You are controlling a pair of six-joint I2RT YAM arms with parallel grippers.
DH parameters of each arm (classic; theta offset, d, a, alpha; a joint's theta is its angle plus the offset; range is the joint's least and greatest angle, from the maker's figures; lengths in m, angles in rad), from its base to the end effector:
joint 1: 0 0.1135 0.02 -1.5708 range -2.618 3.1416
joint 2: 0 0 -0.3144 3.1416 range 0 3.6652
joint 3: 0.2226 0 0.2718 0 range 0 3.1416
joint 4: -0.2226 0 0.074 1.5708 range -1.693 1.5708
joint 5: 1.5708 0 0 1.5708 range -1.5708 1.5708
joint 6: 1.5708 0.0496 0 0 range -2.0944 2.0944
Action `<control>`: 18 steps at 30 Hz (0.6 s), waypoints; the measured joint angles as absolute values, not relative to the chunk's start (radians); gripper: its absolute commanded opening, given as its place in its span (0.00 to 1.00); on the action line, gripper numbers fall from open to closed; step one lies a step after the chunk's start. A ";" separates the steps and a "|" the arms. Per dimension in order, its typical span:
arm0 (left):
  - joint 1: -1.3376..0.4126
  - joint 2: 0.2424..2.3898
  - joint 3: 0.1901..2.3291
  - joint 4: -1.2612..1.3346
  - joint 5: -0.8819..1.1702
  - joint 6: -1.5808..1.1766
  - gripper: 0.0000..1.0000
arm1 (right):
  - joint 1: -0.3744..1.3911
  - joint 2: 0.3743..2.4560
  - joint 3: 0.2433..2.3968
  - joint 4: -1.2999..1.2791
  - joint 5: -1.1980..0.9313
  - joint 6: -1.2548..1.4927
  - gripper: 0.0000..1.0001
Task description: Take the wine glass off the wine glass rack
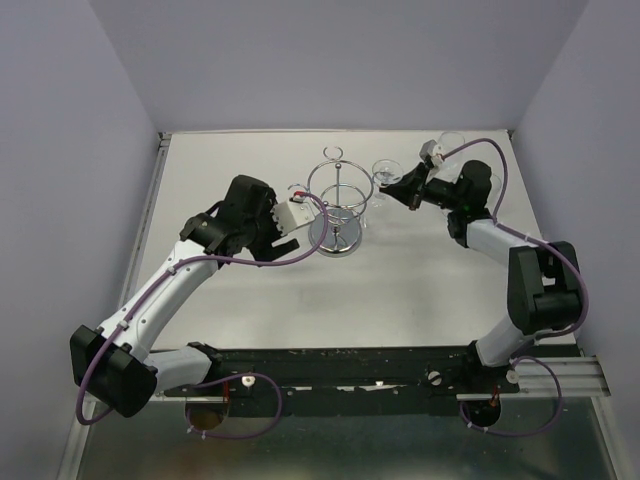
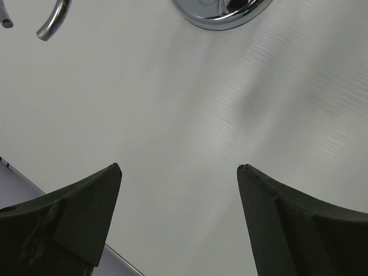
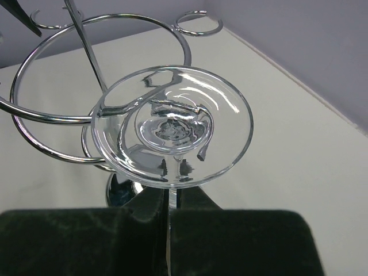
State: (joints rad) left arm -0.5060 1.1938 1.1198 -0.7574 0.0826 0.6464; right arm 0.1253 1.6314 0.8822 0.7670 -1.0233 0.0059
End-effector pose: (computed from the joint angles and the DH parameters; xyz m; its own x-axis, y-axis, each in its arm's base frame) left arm 0.2221 -0.1278 0.3549 -0.1957 0.7947 -0.5746 0.8137 0.4586 0.3572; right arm 0.3656 0.0887 0.2925 0.0123 0.0046 -0.9999 -0.9121 0.4098 -0.0093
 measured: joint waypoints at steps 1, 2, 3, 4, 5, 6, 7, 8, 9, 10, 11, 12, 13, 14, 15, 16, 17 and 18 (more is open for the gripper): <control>-0.506 1.194 1.120 -0.755 0.083 0.647 0.99 | 0.124 1.626 0.883 0.759 -1.019 -0.002 0.01; -0.506 1.194 1.120 -0.753 0.083 0.647 0.99 | 0.123 1.622 0.882 0.754 -1.015 -0.010 0.01; -0.506 1.194 1.120 -0.749 0.083 0.647 0.99 | 0.121 1.617 0.882 0.750 -1.012 -0.017 0.01; -0.506 1.194 1.120 -0.747 0.083 0.647 0.99 | 0.118 1.612 0.882 0.744 -1.009 -0.023 0.01; -0.506 1.194 1.119 -0.746 0.083 0.647 0.99 | 0.115 1.608 0.882 0.739 -1.006 -0.028 0.01; -0.506 1.194 1.120 -0.745 0.083 0.647 0.99 | 0.111 1.604 0.881 0.736 -1.003 -0.031 0.01; -0.506 1.194 1.119 -0.744 0.083 0.647 0.99 | 0.106 1.597 0.879 0.731 -0.998 -0.035 0.01; -0.506 1.194 1.119 -0.743 0.083 0.647 0.99 | 0.102 1.591 0.876 0.728 -0.994 -0.039 0.01; -0.506 1.194 1.119 -0.743 0.083 0.647 0.99 | 0.101 1.583 0.873 0.723 -0.992 -0.043 0.01; -0.506 1.194 1.119 -0.742 0.083 0.647 0.99 | 0.098 1.576 0.869 0.716 -0.987 -0.047 0.01; -0.506 1.194 1.120 -0.742 0.083 0.647 0.99 | 0.096 1.568 0.864 0.709 -0.984 -0.052 0.01; -0.506 1.194 1.120 -0.742 0.083 0.648 0.99 | 0.092 1.560 0.860 0.701 -0.980 -0.055 0.01; -0.506 1.194 1.120 -0.741 0.083 0.648 0.99 | 0.089 1.555 0.856 0.695 -0.979 -0.057 0.01; -0.506 1.194 1.120 -0.739 0.082 0.648 0.99 | 0.084 1.547 0.852 0.684 -0.976 -0.061 0.01; -0.506 1.194 1.120 -0.736 0.081 0.648 0.99 | 0.081 1.536 0.849 0.666 -0.974 -0.065 0.01; -0.506 1.193 1.120 -0.727 0.077 0.647 0.99 | 0.077 1.525 0.849 0.644 -0.972 -0.069 0.01; -0.506 1.193 1.120 -0.717 0.073 0.647 0.99 | 0.073 1.514 0.849 0.625 -0.970 -0.076 0.01; -0.506 1.190 1.120 -0.708 0.067 0.648 0.99 | 0.069 1.497 0.849 0.596 -0.964 -0.084 0.01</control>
